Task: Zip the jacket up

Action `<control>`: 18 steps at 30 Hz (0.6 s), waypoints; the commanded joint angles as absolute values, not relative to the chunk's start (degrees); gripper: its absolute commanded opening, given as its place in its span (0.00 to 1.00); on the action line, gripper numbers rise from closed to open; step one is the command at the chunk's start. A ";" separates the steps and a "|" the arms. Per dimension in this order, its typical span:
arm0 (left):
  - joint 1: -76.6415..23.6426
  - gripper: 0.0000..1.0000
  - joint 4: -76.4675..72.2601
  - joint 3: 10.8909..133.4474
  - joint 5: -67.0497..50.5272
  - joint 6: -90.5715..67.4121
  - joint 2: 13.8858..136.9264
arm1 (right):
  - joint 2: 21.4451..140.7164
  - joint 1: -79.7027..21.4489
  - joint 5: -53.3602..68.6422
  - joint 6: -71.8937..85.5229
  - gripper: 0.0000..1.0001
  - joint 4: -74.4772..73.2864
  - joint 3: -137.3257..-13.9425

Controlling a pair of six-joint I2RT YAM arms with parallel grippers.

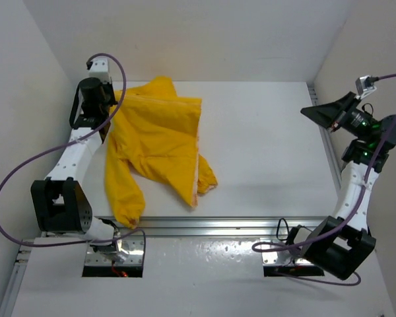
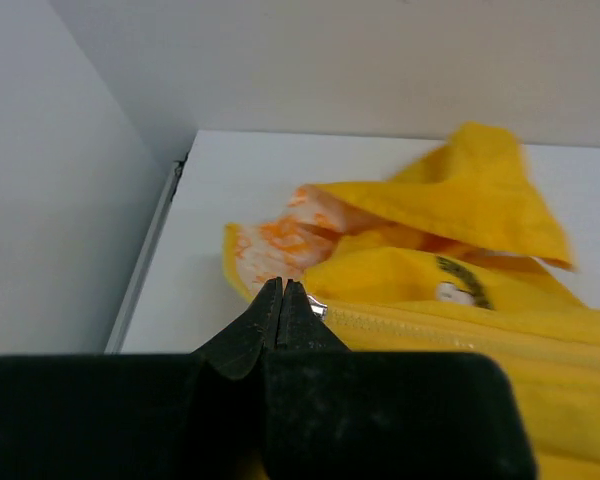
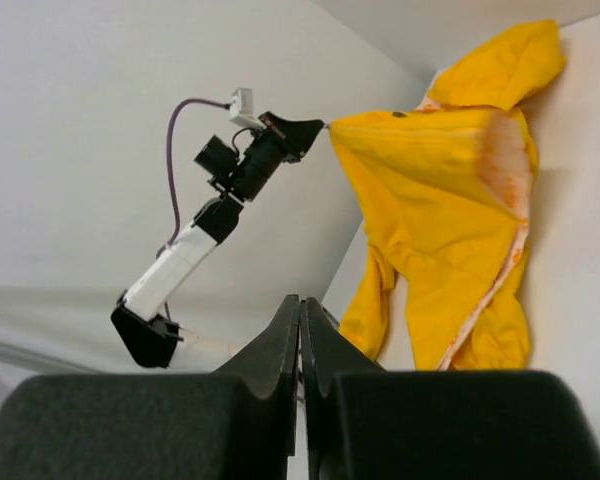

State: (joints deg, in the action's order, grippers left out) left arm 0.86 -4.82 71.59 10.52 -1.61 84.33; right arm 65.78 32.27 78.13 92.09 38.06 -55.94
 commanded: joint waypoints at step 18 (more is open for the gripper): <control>-15.64 0.00 2.37 66.45 -28.90 -21.88 68.03 | 59.06 -12.03 55.03 -11.40 0.89 -12.76 -58.29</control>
State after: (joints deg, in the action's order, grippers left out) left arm -12.80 3.27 65.82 -18.68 -15.29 70.74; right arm 58.04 -7.79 62.81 13.04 -4.25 -61.41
